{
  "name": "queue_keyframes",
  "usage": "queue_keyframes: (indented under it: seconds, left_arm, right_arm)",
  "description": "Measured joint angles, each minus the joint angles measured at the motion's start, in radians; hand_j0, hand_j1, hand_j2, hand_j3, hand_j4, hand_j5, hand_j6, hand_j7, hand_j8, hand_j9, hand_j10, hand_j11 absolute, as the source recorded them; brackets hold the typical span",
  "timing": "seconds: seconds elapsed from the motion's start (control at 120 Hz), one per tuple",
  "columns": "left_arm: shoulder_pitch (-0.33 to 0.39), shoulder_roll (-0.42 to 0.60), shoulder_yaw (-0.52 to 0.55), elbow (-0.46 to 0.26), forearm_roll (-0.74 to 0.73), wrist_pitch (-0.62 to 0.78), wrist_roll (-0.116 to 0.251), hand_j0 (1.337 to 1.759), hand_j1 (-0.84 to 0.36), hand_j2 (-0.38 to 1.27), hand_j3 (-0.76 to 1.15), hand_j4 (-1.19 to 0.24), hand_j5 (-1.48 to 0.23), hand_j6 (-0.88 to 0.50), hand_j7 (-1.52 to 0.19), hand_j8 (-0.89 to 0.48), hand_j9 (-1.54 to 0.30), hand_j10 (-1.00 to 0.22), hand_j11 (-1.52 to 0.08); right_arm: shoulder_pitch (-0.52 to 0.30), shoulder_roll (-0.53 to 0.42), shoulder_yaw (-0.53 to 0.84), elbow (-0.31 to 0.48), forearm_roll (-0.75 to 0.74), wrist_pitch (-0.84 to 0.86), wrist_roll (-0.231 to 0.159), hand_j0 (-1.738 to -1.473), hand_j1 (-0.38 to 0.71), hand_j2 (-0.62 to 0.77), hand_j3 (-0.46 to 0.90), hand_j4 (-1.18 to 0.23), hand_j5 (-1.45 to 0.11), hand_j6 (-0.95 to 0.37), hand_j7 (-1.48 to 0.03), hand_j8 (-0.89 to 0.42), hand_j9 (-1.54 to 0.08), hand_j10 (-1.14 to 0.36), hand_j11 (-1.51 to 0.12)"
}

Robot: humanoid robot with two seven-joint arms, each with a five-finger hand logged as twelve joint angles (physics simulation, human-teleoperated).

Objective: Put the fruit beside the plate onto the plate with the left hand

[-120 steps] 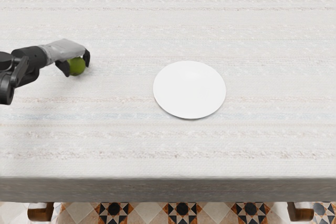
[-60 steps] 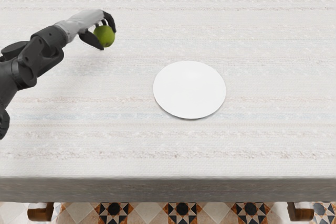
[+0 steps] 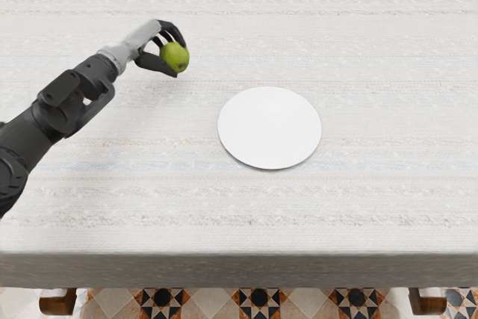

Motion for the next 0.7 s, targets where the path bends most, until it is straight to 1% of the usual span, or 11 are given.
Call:
queue_keyframes:
  seconds: [0.075,0.1,0.183,0.358,0.383,0.467,0.592,0.633,0.7]
  left_arm:
    - [-0.004,0.0,-0.014,-0.036,-0.003,0.0,0.0,1.656,-0.21,0.35,0.0,-0.65,-0.91,-0.4,-0.91,-0.41,-0.9,-0.66,-0.9]
    - [-0.017,0.0,-0.022,-0.055,-0.003,0.0,0.0,1.656,-0.21,0.36,0.0,-0.67,-0.92,-0.41,-0.91,-0.42,-0.89,-0.66,-0.9]
    - [-0.054,0.0,-0.044,-0.12,-0.006,0.002,0.0,1.656,-0.21,0.34,0.0,-0.65,-0.92,-0.4,-0.91,-0.41,-0.9,-0.65,-0.9]
    - [-0.059,0.0,-0.055,-0.255,0.007,0.005,0.0,1.656,-0.22,0.36,0.0,-0.65,-0.92,-0.4,-0.91,-0.41,-0.9,-0.65,-0.9]
    - [-0.067,0.0,-0.055,-0.275,0.008,0.006,0.0,1.656,-0.22,0.38,0.0,-0.65,-0.92,-0.4,-0.91,-0.42,-0.89,-0.65,-0.9]
    - [-0.087,0.0,-0.057,-0.342,0.01,0.006,0.0,1.656,-0.23,0.36,0.0,-0.65,-0.92,-0.4,-0.9,-0.41,-0.89,-0.65,-0.9]
    - [-0.09,0.0,-0.059,-0.427,0.011,0.007,0.0,1.656,-0.23,0.37,0.0,-0.65,-0.93,-0.39,-0.9,-0.41,-0.89,-0.65,-0.89]
    - [-0.086,0.0,-0.06,-0.448,0.019,0.007,0.0,1.656,-0.23,0.37,0.0,-0.65,-0.93,-0.39,-0.9,-0.41,-0.89,-0.64,-0.89]
    - [-0.077,0.0,-0.059,-0.474,0.049,0.007,0.0,1.656,-0.24,0.4,0.0,-0.64,-0.93,-0.39,-0.9,-0.41,-0.89,-0.65,-0.89]
  right_arm:
    - [0.0,0.0,0.0,0.0,0.0,0.0,0.0,-1.658,-0.35,0.0,0.0,0.0,0.0,0.0,0.0,0.0,0.0,0.0,0.0]
    - [0.0,0.0,0.0,0.0,0.0,0.0,0.0,-1.658,-0.35,0.0,0.0,0.0,0.0,0.0,0.0,0.0,0.0,0.0,0.0]
    - [0.0,0.0,0.0,0.0,0.0,0.0,0.0,-1.658,-0.35,0.0,0.0,0.0,0.0,0.0,0.0,0.0,0.0,0.0,0.0]
    - [0.0,0.0,0.0,0.001,0.0,0.0,0.0,-1.658,-0.35,0.0,0.0,0.0,0.0,0.0,0.0,0.0,0.0,0.0,0.0]
    - [0.0,0.0,0.0,0.001,0.0,0.0,0.0,-1.658,-0.35,0.0,0.0,0.0,0.0,0.0,0.0,0.0,0.0,0.0,0.0]
    - [0.0,0.0,0.0,0.001,0.0,0.0,0.0,-1.658,-0.35,0.0,0.0,0.0,0.0,0.0,0.0,0.0,0.0,0.0,0.0]
    - [0.002,0.0,0.0,0.001,0.0,0.0,0.0,-1.658,-0.35,0.0,0.0,0.0,0.0,0.0,0.0,0.0,0.0,0.0,0.0]
    - [0.004,0.0,0.0,0.001,0.0,0.0,0.0,-1.658,-0.35,0.0,0.0,0.0,0.0,0.0,0.0,0.0,0.0,0.0,0.0]
    - [0.006,0.0,0.0,0.002,0.0,0.0,0.0,-1.658,-0.35,0.0,0.0,0.0,0.0,0.0,0.0,0.0,0.0,0.0,0.0]
